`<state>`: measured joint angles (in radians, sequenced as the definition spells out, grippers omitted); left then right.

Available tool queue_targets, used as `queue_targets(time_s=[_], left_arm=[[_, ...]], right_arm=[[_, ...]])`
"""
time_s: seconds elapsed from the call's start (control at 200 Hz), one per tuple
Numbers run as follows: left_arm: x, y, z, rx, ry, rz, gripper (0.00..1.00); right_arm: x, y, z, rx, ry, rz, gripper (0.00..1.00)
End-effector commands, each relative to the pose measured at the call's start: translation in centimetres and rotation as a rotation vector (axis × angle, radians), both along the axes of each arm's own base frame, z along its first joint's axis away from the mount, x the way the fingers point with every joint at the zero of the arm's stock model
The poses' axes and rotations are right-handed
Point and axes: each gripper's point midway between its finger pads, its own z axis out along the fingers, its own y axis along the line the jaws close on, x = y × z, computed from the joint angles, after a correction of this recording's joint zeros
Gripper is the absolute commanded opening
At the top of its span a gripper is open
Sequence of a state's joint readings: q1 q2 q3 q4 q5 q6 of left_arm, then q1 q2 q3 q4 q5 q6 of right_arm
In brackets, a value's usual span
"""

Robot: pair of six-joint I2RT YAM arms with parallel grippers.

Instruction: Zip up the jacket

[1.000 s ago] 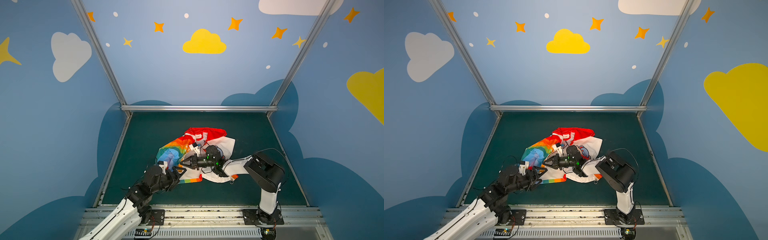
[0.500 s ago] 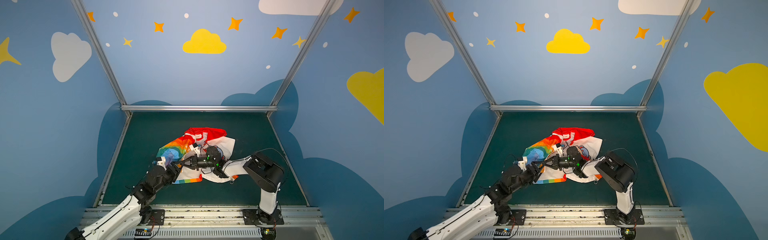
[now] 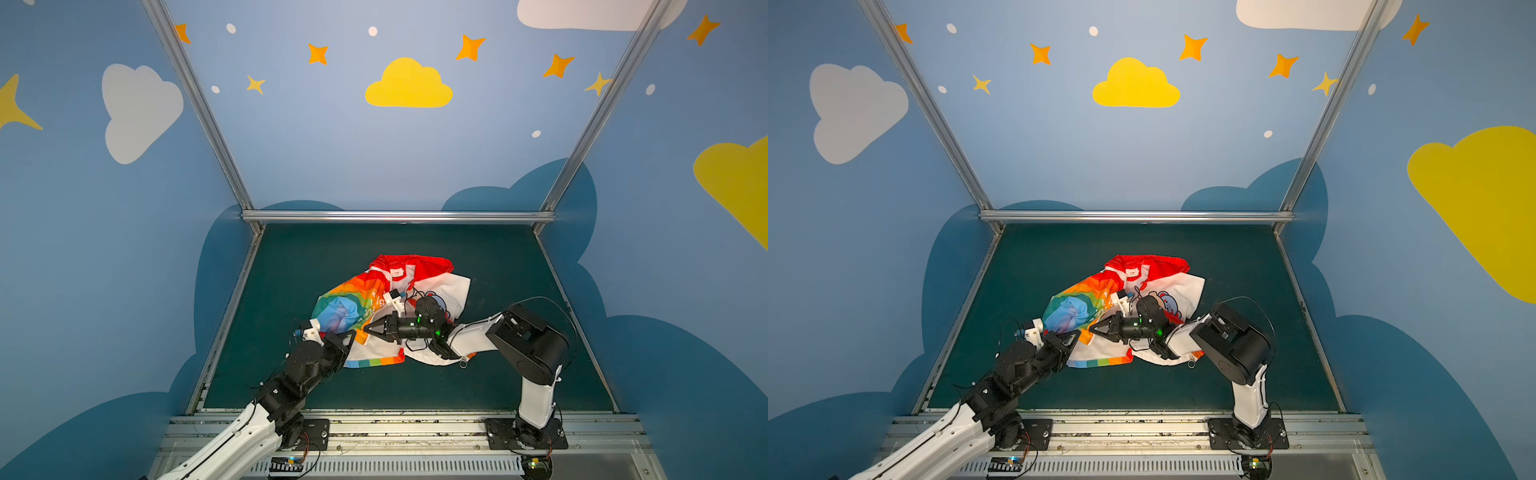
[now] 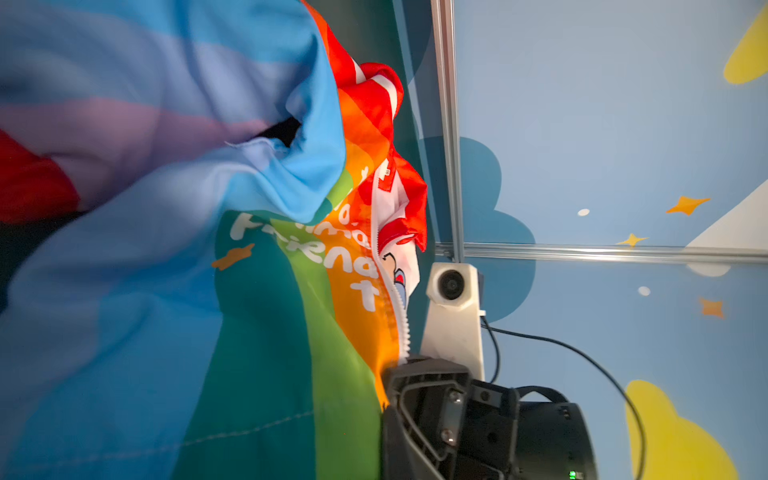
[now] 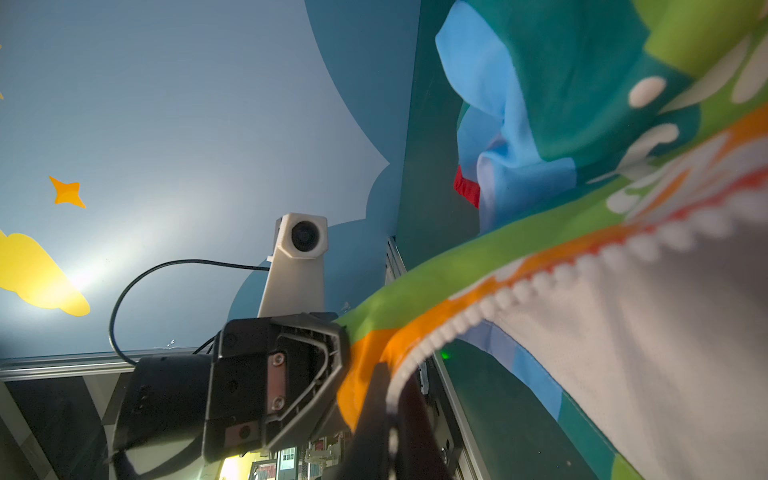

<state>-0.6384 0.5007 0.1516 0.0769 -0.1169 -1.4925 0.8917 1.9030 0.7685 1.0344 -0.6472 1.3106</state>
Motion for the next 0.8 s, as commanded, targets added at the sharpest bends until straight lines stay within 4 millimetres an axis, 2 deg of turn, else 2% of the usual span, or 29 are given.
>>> queue_targets(time_s=[0.0, 0.395, 0.681, 0.796], left_arm=[[-0.3, 0.0, -1.1, 0.028, 0.030, -0.009, 0.03], [0.1, -0.4, 0.8, 0.022, -0.011, -0.024, 0.03], [0.4, -0.5, 1.7, 0.011, -0.037, -0.022, 0.05], [0.5, -0.4, 1.9, 0.009, -0.045, -0.016, 0.10]], right_arm=[[0.5, 0.5, 3.2, 0.084, -0.048, 0.004, 0.00], [1.5, 2.3, 4.3, 0.103, -0.047, 0.020, 0.00], [1.1, 2.3, 2.5, 0.008, -0.025, 0.018, 0.00], [1.0, 2.3, 1.9, -0.019, -0.014, 0.021, 0.00]])
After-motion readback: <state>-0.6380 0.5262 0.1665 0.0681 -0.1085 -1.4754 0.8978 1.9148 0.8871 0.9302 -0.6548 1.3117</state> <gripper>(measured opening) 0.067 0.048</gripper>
